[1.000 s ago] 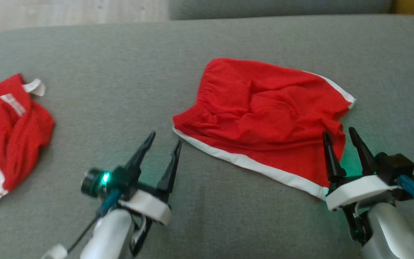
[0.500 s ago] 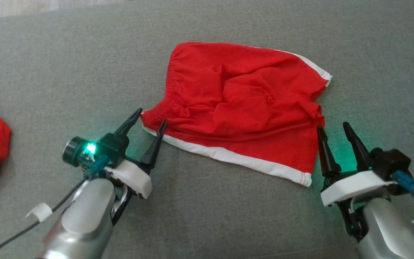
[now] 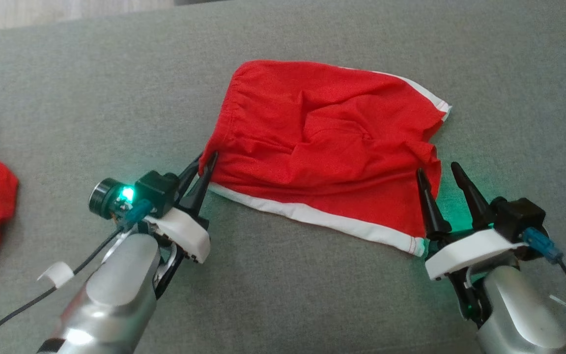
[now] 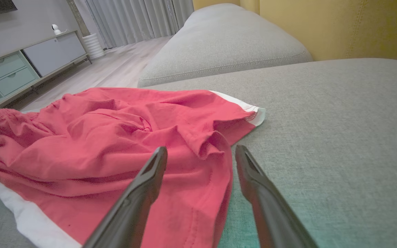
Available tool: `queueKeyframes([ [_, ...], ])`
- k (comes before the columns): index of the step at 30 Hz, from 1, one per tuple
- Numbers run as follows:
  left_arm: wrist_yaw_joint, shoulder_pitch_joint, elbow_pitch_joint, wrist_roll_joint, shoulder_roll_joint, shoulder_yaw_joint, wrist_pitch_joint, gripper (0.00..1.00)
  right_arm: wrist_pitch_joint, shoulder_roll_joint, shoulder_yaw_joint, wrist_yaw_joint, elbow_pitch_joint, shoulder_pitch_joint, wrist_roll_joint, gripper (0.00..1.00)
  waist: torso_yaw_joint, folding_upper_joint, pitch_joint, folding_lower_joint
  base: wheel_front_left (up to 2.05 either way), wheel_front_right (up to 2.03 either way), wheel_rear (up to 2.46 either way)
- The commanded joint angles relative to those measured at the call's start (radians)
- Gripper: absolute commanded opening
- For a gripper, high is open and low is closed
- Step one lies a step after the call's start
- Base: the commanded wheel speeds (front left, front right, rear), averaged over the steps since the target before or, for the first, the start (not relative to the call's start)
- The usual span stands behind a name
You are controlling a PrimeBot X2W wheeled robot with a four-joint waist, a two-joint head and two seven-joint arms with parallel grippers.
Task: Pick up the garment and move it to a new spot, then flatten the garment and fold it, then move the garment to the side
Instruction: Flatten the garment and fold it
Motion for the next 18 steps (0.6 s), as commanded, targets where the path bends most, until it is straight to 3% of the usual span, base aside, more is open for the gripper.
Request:
queueKeyframes([
  [1,0.002,-0.022,-0.046,-0.004,0.019,0.052,-0.010,0.00,-0.006,0.007,0.021,-0.001,-0.020,0.001,0.007,1.00,0.013,0.0000,-0.021,-0.0001,0.00,0.00,0.00],
  [13,0.006,0.266,-0.229,0.036,-0.044,0.174,-0.010,0.00,-0.006,0.032,0.011,-0.001,0.013,0.078,0.026,1.00,0.157,0.0000,-0.133,-0.0001,0.00,0.00,0.00],
  [18,0.005,0.323,-0.271,0.049,-0.049,0.203,-0.010,0.00,-0.006,0.041,0.016,-0.001,0.022,0.074,0.025,1.00,0.174,0.0000,-0.129,-0.0001,0.00,0.00,0.00],
])
